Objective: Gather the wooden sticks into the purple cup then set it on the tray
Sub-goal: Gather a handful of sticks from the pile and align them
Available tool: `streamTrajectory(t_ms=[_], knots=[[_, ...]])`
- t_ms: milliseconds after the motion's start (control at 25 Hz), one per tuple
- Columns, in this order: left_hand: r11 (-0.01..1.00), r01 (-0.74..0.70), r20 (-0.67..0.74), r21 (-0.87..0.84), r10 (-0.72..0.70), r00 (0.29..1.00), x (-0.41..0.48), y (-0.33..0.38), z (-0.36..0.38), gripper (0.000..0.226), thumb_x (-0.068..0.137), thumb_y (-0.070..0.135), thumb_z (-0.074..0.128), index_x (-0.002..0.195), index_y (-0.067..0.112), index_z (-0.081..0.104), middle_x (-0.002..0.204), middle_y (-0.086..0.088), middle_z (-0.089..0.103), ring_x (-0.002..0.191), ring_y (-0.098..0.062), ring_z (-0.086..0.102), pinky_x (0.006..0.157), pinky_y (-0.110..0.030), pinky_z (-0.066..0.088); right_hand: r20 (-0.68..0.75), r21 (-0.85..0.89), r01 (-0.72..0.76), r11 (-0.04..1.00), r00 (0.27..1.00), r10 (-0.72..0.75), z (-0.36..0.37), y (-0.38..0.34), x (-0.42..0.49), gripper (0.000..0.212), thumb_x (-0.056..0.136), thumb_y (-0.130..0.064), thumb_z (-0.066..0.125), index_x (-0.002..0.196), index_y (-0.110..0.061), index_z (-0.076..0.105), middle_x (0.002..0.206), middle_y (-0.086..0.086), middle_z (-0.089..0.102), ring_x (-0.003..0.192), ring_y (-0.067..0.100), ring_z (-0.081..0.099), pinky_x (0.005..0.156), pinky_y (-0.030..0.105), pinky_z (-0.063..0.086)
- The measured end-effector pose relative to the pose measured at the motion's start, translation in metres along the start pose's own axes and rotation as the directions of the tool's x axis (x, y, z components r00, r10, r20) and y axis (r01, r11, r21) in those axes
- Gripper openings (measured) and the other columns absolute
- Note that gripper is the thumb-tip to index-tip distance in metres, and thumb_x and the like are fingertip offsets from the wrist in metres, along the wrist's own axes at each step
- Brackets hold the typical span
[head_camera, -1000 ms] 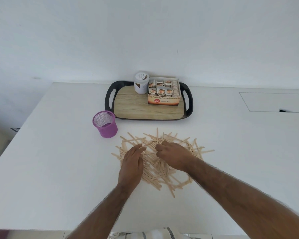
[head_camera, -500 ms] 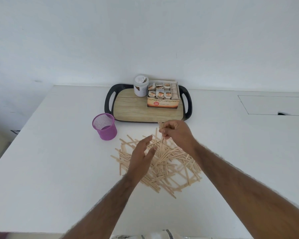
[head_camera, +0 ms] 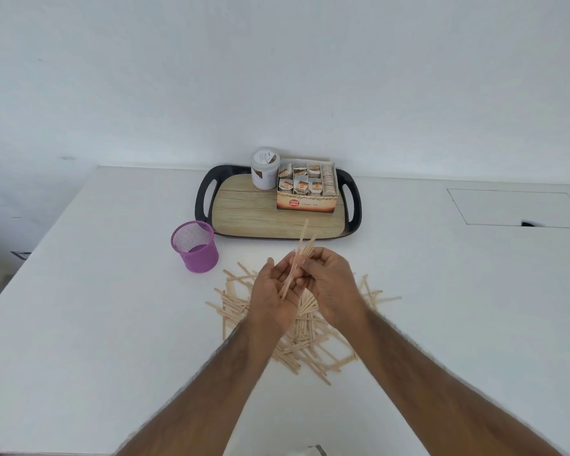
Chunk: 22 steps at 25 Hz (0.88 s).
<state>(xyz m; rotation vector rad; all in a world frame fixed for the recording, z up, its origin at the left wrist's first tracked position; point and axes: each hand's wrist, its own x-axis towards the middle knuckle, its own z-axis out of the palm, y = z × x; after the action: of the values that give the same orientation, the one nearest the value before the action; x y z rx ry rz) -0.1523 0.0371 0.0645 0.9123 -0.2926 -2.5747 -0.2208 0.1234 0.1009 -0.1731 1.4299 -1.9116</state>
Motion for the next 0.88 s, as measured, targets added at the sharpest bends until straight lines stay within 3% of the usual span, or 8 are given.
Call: streamTrajectory(t_ms=[120,320,480,680,760,880], knots=[[0.996,-0.071,-0.015,0.056,0.072,0.997,-0.002,-0.004,0.011,0.045,0.107,0.036,0.049,0.107,-0.002,0.071,0.097,-0.018,0.073,0.066,-0.016,0.069,0.055,-0.024,0.057,-0.056,0.047,0.037,0.998,0.998,-0.034,0.007,0.004,-0.004,0.009,0.094,0.004,0.065,0.102,0.007,0.067,0.071,0.013,0.065,0.062,0.016,0.059,0.067,0.030,0.053],[0.940,-0.254,0.081,0.228,0.241,0.967,-0.013,-0.011,0.010,0.049,0.088,0.047,0.062,0.093,0.002,0.079,0.055,0.001,0.058,0.048,-0.006,0.054,0.051,-0.017,0.051,-0.032,-0.040,0.005,0.999,0.999,-0.006,0.018,0.013,-0.016,0.013,0.097,0.001,0.062,0.096,0.000,0.074,0.065,0.007,0.062,0.059,0.010,0.057,0.061,0.021,0.053],[0.856,-0.377,0.129,0.354,0.354,0.926,-0.016,-0.012,-0.001,0.050,0.095,0.045,0.059,0.106,-0.001,0.075,0.062,0.002,0.064,0.060,-0.010,0.061,0.058,-0.020,0.052,-0.054,-0.100,-0.018,0.995,0.998,0.012,0.022,0.017,-0.018,0.017,0.099,-0.003,0.061,0.093,-0.003,0.077,0.066,0.010,0.059,0.066,0.016,0.056,0.067,0.029,0.053],[0.743,-0.455,0.092,0.491,0.475,0.875,-0.022,-0.010,-0.005,0.039,0.102,0.036,0.059,0.094,0.001,0.076,0.064,-0.001,0.064,0.057,-0.009,0.058,0.050,-0.020,0.047,-0.045,-0.177,-0.043,0.983,0.998,0.036,0.029,0.023,-0.025,0.020,0.102,-0.014,0.060,0.104,-0.007,0.079,0.080,0.013,0.068,0.081,0.020,0.068,0.087,0.040,0.060],[0.716,-0.462,0.070,0.523,0.504,0.861,-0.025,-0.010,-0.005,0.038,0.103,0.035,0.058,0.095,0.001,0.076,0.075,-0.012,0.068,0.067,-0.017,0.063,0.053,-0.025,0.050,-0.012,-0.219,-0.029,0.975,1.000,0.027,0.030,0.024,-0.027,0.023,0.104,-0.015,0.056,0.108,-0.010,0.078,0.091,0.008,0.078,0.093,0.018,0.075,0.087,0.037,0.061],[0.728,-0.465,0.019,0.504,0.529,0.849,-0.027,-0.012,-0.003,0.037,0.105,0.032,0.056,0.097,0.002,0.076,0.088,-0.019,0.069,0.081,-0.026,0.066,0.064,-0.030,0.056,0.043,-0.318,0.041,0.947,0.999,-0.029,0.032,0.025,-0.029,0.024,0.105,-0.018,0.054,0.113,-0.015,0.076,0.099,-0.001,0.080,0.099,0.007,0.074,0.079,0.018,0.056]])
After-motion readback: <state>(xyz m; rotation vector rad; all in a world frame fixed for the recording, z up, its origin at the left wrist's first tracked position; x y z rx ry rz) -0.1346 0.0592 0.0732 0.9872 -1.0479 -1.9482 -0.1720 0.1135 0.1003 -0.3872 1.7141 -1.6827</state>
